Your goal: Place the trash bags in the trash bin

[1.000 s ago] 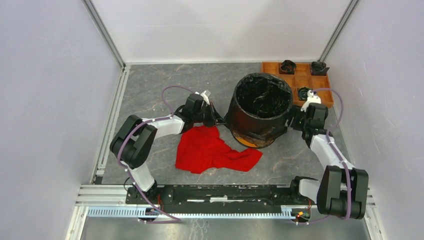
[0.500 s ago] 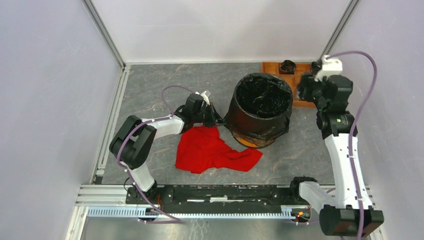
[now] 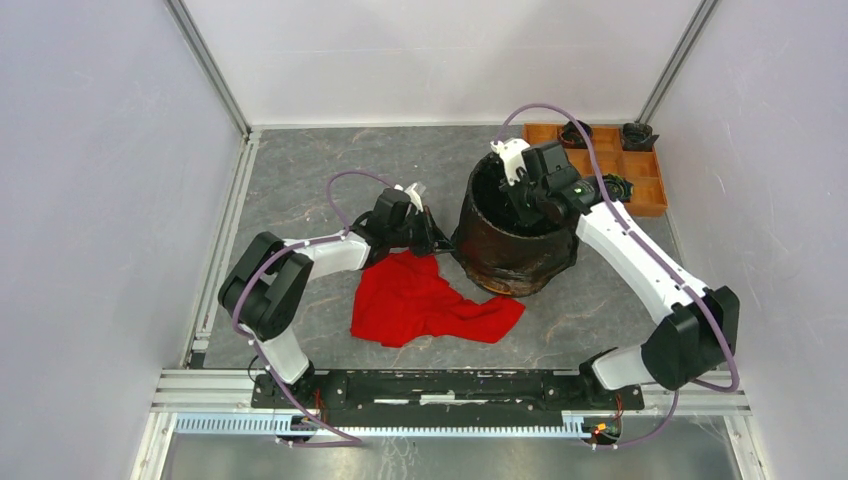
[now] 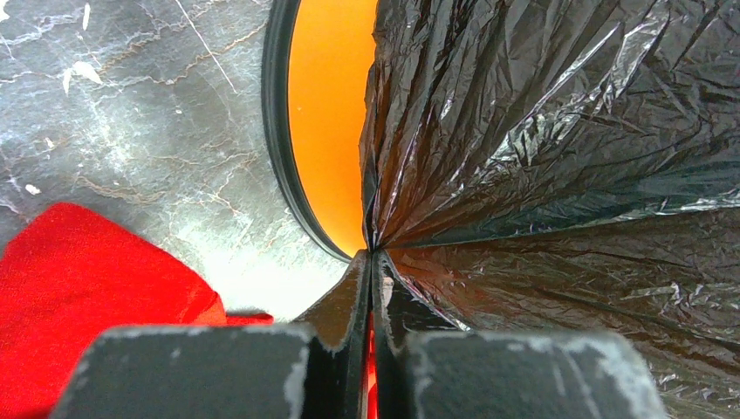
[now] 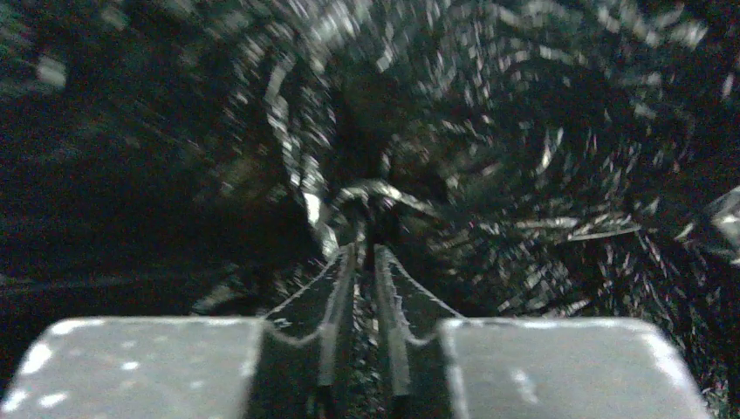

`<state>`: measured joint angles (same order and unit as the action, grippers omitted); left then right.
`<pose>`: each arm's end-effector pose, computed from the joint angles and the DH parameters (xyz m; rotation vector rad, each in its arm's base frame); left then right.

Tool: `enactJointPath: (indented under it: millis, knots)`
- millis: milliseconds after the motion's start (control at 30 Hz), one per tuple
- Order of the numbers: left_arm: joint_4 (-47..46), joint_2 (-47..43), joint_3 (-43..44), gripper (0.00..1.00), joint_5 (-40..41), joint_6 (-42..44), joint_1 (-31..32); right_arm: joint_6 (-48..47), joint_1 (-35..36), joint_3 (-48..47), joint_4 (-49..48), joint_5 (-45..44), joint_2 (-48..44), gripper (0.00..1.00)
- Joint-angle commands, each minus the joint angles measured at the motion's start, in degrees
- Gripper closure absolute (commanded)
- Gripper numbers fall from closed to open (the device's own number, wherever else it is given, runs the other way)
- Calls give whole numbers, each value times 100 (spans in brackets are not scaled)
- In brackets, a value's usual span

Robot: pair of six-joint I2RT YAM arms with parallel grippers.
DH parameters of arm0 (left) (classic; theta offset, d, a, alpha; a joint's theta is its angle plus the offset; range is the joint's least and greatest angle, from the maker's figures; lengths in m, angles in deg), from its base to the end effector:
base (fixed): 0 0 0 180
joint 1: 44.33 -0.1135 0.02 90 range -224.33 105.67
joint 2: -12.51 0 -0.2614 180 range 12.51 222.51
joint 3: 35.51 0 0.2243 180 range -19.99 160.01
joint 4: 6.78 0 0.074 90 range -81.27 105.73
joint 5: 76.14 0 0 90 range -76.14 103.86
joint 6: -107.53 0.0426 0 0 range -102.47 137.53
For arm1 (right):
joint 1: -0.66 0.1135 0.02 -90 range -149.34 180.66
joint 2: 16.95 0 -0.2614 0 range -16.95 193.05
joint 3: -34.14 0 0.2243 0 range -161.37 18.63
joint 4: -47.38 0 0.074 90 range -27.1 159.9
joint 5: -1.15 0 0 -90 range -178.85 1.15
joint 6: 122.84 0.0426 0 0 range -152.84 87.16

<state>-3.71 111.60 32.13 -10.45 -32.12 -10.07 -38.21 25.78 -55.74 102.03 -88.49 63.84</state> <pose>0.2758 -0.2091 0.1907 -0.0520 2.4156 -1.2287 0.2546 0.1197 0.3237 -0.6269 2.2885 0.1736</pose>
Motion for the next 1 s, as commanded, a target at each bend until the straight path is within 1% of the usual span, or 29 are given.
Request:
enactJointPath:
  millis: [0, 33, 67, 233, 500, 767, 967]
  knots:
    - [-100, -271, 108, 94, -58, 236, 44, -244, 3, 45, 365, -954, 135, 91]
    - [-100, -271, 106, 94, -56, 236, 50, -252, 0, 97, 392, -908, 234, 97]
    - [-103, -282, 99, 94, -51, 236, 55, -267, 2, 171, 376, -788, 287, 100]
    - [-84, -321, 71, 93, -5, 262, 53, -290, 1, 660, -28, -464, 437, 100]
    - [-82, -345, 81, 93, -7, 263, 58, -231, 5, 632, -277, -202, 1138, 100]
    - [-74, -398, 54, 93, 16, 263, 54, -90, 1, 1126, -922, 106, 1321, 100]
    - [-16, -634, -15, 92, 48, 283, 57, -72, 8, 977, -855, 113, 1761, 100]
